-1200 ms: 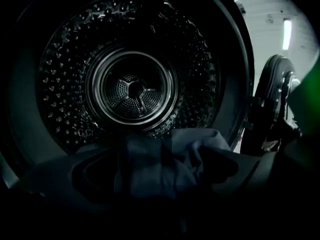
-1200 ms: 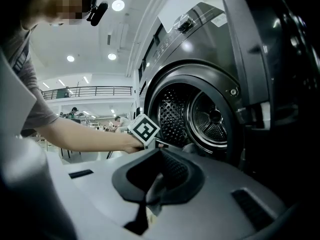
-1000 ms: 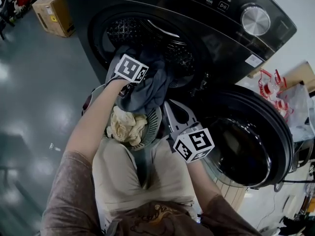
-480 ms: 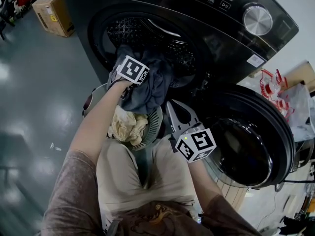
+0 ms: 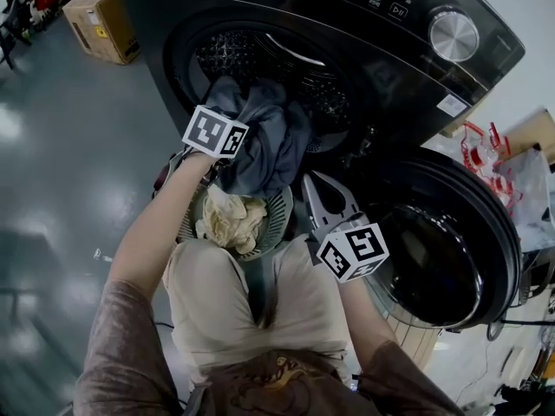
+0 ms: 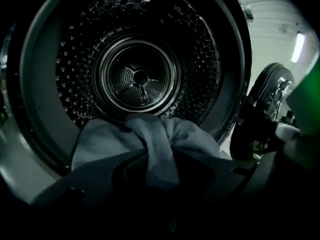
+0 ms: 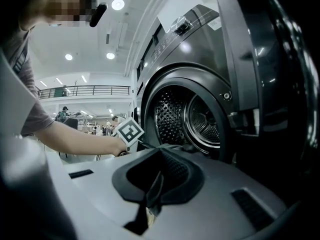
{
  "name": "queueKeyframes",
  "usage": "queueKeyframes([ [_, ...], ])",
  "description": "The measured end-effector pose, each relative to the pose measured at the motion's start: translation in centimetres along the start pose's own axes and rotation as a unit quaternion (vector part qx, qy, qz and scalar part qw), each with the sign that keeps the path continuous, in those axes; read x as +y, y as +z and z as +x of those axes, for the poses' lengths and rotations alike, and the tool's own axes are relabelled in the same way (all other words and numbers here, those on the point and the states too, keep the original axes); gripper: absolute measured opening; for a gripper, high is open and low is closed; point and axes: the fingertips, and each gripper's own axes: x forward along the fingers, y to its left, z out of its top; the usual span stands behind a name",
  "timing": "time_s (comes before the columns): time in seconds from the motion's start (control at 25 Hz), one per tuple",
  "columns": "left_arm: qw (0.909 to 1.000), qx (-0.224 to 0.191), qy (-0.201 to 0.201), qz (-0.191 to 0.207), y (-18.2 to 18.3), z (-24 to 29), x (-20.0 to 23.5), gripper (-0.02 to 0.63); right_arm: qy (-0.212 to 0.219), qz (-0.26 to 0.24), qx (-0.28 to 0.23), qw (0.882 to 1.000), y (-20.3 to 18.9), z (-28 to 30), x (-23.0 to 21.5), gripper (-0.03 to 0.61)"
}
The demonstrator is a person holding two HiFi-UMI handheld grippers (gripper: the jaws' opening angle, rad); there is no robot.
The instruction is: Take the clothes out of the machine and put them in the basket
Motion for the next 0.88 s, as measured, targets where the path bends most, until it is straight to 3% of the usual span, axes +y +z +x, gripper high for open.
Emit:
queueKeyframes([
  [0.32, 0.9995, -0.022, -0.018, -0.010, -2.7, -7.7, -1.5, 0.087, 0.015, 0.005, -0.001, 1.000, -0.3, 0.7, 0.6, -0.003],
  [0.6, 0.9998, 0.003, -0.017, -0.008, -7.1, -11.8, -3.0, 0.091, 0.025, 0.008, -0.003, 1.000, -0.5, 1.6, 0.9, -0.003],
  [0.76, 0.9999, 0.007, 0.000, -0.010, -9.4, -12.6, -2.9, 0.119, 0.026, 0.013, -0.004, 1.000, -0.5, 2.0, 1.0, -0.003],
  [0.88, 0.9995, -0.014, 0.015, -0.025, -9.2, -13.3, -2.1, 0.180, 0.027, 0.013, -0.007, 1.000, -0.4, 2.2, 1.1, -0.003],
])
